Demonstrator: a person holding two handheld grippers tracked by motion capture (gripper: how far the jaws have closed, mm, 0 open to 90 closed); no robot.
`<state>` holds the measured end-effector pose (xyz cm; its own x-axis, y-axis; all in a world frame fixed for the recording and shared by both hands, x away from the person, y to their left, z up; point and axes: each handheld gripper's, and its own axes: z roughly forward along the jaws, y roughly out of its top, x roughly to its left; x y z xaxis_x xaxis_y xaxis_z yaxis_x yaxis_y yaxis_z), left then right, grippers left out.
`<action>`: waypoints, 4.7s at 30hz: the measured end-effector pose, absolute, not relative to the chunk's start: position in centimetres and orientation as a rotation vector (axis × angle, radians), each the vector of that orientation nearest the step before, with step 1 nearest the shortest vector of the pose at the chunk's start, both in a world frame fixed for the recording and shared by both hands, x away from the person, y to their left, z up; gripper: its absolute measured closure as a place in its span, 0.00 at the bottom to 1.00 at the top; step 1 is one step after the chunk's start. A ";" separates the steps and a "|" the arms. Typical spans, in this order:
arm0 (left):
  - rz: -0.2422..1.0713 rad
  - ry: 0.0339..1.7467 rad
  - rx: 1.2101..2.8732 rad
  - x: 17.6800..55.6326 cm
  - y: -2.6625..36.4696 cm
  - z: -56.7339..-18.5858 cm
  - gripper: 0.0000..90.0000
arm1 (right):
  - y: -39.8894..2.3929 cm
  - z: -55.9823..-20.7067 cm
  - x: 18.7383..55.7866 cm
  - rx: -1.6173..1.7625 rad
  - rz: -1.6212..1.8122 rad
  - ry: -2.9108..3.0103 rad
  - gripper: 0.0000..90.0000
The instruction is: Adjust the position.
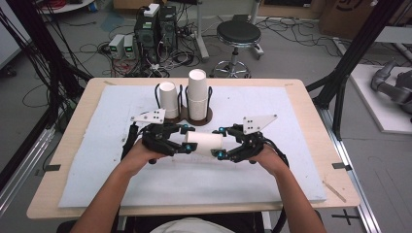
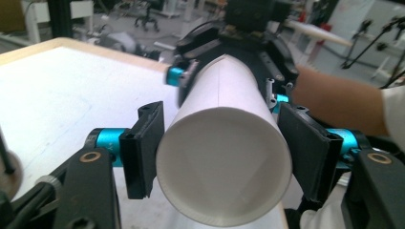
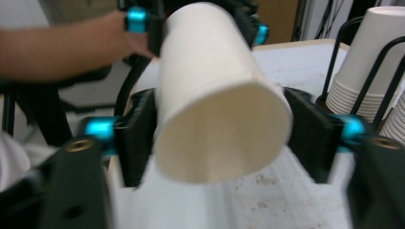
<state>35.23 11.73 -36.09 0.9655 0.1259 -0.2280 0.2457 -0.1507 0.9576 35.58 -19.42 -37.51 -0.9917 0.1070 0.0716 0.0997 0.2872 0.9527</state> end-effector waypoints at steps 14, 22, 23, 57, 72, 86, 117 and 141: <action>-0.110 0.256 1.678 35.1 11.7 -36.0 0.40 | -19.0 -37.7 35.3 0.222 1.892 2.505 0.31; -0.059 0.302 1.720 34.9 11.4 -35.9 0.30 | -19.6 -37.5 35.4 0.201 1.869 2.487 0.37; -0.057 0.298 1.724 34.9 11.4 -35.9 0.30 | -19.6 -37.5 35.4 0.207 1.872 2.493 0.37; -0.027 0.286 1.721 34.9 11.5 -36.2 0.31 | -20.2 -36.9 35.6 0.258 1.898 2.484 0.40; -0.048 0.212 1.705 34.7 11.4 -36.1 0.39 | -20.0 -36.9 35.6 0.373 2.038 2.463 0.22; 0.022 0.251 1.782 34.7 11.0 -36.5 0.32 | -20.1 -36.5 35.3 0.228 1.928 2.460 0.41; -0.030 0.259 1.811 34.5 10.2 -36.8 0.32 | -19.8 -36.4 35.2 0.243 1.962 2.455 0.40; -0.031 0.190 1.811 34.5 10.0 -37.1 0.41 | -19.6 -36.2 35.1 0.291 2.042 2.383 0.33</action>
